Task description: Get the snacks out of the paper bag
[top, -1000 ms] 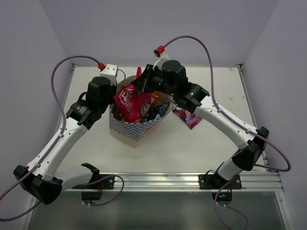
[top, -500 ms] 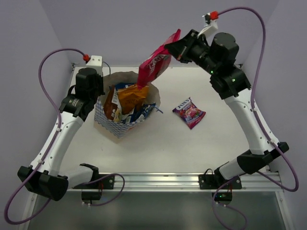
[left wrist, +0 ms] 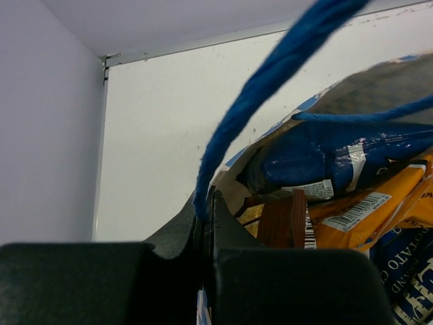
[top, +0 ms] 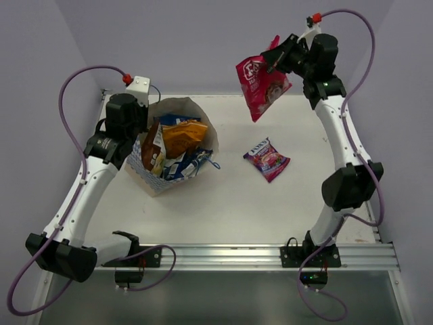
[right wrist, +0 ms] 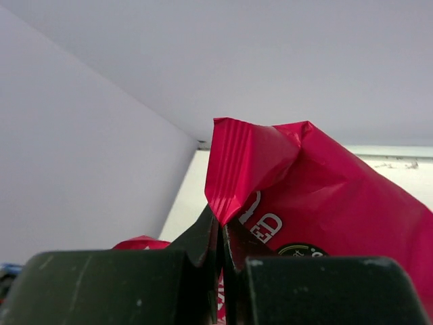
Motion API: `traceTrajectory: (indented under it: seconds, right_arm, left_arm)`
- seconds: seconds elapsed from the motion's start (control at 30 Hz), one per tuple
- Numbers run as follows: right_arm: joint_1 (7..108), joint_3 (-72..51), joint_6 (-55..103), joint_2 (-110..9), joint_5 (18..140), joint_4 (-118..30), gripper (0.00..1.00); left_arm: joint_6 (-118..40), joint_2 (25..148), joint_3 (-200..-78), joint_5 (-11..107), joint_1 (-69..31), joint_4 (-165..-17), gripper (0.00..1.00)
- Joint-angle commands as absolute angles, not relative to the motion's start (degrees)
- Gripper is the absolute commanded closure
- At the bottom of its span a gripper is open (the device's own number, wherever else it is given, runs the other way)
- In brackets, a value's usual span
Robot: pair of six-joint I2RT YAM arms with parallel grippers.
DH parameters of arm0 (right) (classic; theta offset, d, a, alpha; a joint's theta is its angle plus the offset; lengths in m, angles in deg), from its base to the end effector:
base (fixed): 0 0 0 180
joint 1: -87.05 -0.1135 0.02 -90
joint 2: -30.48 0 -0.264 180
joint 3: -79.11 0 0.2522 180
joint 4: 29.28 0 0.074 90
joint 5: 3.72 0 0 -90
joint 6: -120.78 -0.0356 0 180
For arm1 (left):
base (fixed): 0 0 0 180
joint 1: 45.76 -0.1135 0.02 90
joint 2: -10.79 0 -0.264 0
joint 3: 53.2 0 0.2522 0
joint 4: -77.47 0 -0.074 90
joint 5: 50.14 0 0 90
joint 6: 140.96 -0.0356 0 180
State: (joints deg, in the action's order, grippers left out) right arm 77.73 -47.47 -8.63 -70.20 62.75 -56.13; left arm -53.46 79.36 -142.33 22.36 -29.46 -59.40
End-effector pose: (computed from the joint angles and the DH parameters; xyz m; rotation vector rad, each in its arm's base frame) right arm 0.3948 0.0792 0.4813 0.1014 1.6725 0.9775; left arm 0.2519 -0.0625 0.4064 0.1202 1.9444 0.1408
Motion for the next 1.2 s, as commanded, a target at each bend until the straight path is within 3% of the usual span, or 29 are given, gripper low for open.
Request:
traceTrajectory:
  seconds: [0.0,0.07,0.2,0.3,0.33,0.37,0.43,0.57,0.63,0.8,0.9,1.17]
  right_arm:
    - [80.45,-45.77,-7.45,-75.68,54.47,-46.75,1.0]
    - [82.9,-40.94,-7.71,-76.04,51.23,-40.26,1.0]
    - [89.13,-18.18,-12.1,-72.1,49.28,-27.42,1.0]
    - [93.54,-8.41,-12.2,-70.33,50.15,-27.04,0.89]
    - [94.42,-6.65,-10.8,-69.29,50.94,-29.92,0.84]
    - [96.08,-5.42,-9.74,-68.75,51.82,-32.65,0.72]
    - [97.5,-4.0,-6.33,-67.18,56.97,-41.75,0.64]
    - [98.3,-5.31,0.1,-62.34,67.62,-55.32,0.24]
    - [97.86,-6.54,2.65,-59.62,71.67,-60.5,0.16]
    - [89.97,-7.87,11.08,-47.58,72.48,-62.47,0.11]
    - [78.82,-9.27,23.0,-43.28,70.72,-62.2,0.08]
    - [52.61,-14.09,38.85,-44.65,65.18,-58.25,0.08]
  left_arm:
    - [-55.01,76.01,-141.32,27.1,-29.67,-64.42,1.0]
    - [-54.65,74.52,-139.48,29.74,-29.67,-64.33,1.0]
    - [-54.65,72.66,-137.54,31.16,-29.67,-63.2,1.0]
    - [-54.65,72.05,-137.62,32.12,-29.59,-61.7,1.0]
    - [-54.48,71.96,-137.71,32.82,-29.5,-61.52,1.0]
    - [-54.48,71.61,-137.8,32.83,-29.41,-61.26,1.0]
    - [-54.3,71.26,-137.8,32.92,-29.23,-60.91,1.0]
    - [-54.39,70.99,-137.97,32.83,-28.97,-60.73,1.0]
    - [-54.3,71.08,-138.06,33.0,-28.71,-60.47,1.0]
    - [-54.04,71.26,-137.89,33.53,-27.65,-59.59,1.0]
    - [-54.13,71.34,-137.8,33.62,-27.3,-58.97,1.0]
    - [-54.74,72.22,-138.59,34.85,-24.23,-58.36,1.0]
